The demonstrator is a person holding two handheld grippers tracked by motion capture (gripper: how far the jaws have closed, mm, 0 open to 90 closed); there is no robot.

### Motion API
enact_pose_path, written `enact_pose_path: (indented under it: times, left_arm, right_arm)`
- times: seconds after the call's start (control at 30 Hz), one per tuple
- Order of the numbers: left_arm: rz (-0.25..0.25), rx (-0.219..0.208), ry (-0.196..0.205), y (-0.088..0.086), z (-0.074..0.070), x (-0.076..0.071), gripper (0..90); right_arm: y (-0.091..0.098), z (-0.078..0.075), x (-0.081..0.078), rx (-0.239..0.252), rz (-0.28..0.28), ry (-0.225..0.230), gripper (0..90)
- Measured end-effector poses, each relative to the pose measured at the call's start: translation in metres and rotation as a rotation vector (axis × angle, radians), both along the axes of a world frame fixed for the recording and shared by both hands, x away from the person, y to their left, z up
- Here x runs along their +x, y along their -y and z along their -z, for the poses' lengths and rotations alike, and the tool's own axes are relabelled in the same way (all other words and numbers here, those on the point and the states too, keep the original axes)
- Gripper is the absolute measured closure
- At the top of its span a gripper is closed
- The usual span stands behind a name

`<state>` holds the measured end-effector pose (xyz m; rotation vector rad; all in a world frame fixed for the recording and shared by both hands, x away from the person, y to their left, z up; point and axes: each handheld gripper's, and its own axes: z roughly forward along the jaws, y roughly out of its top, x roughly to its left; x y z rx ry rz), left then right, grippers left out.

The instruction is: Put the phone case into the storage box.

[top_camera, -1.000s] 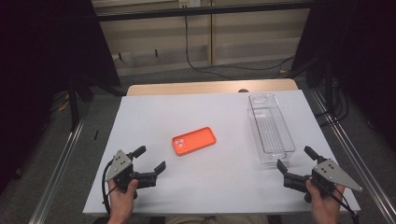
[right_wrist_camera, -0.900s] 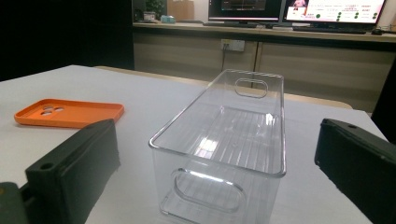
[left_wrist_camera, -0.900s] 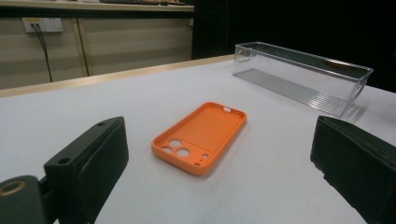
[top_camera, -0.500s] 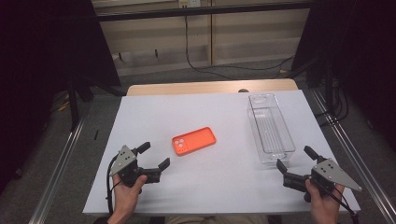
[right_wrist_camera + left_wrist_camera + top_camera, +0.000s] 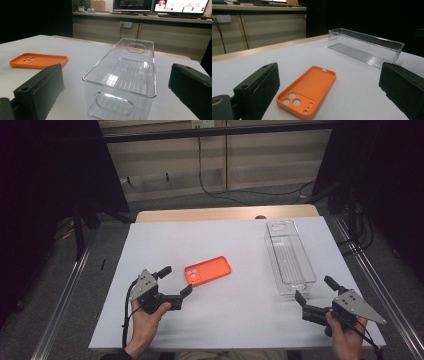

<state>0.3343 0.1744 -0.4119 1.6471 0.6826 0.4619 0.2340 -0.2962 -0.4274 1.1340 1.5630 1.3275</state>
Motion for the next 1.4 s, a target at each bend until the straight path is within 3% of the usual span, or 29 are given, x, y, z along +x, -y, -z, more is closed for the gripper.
enact_pose_path:
  times: [0.1,0.4,0.53,0.63,0.7,0.83,0.97,1.03,1.17,1.4]
  left_arm:
    - [-0.006,-0.007,0.004,0.002,-0.001,0.003,3.3]
    - [-0.010,0.021,0.043,0.010,-0.008,0.013,3.1]
    - [-0.024,0.002,0.058,0.014,-0.012,0.019,3.0]
    - [-0.024,0.002,0.065,0.018,-0.014,0.023,3.0]
    - [-0.032,0.031,0.063,0.021,-0.012,0.027,3.1]
    - [-0.044,0.015,0.061,0.025,-0.011,0.036,3.1]
    - [-0.052,0.028,0.071,0.029,-0.010,0.043,3.0]
    - [-0.067,0.038,0.066,0.029,-0.008,0.043,4.1]
    - [-0.078,0.016,0.067,0.028,-0.004,0.040,6.5]
    - [-0.037,0.011,0.065,0.029,0.001,0.037,23.5]
  right_arm:
    - [0.000,0.000,0.000,0.003,-0.001,-0.003,0.0]
    - [0.001,0.000,0.000,0.000,-0.001,-0.001,0.0]
    - [0.000,0.000,0.000,0.001,-0.005,-0.003,0.0]
    - [0.000,0.000,0.000,-0.001,-0.004,-0.001,0.0]
    - [0.000,0.000,0.001,-0.001,-0.005,-0.001,0.0]
    - [0.000,0.000,0.001,0.004,-0.009,-0.002,0.0]
    - [0.000,0.001,0.001,0.008,-0.007,-0.004,0.0]
    - [0.000,0.001,0.001,0.008,-0.008,-0.002,0.0]
    - [0.000,0.001,0.001,0.007,-0.008,-0.003,0.0]
    - [0.000,0.000,0.000,0.007,-0.008,-0.002,0.0]
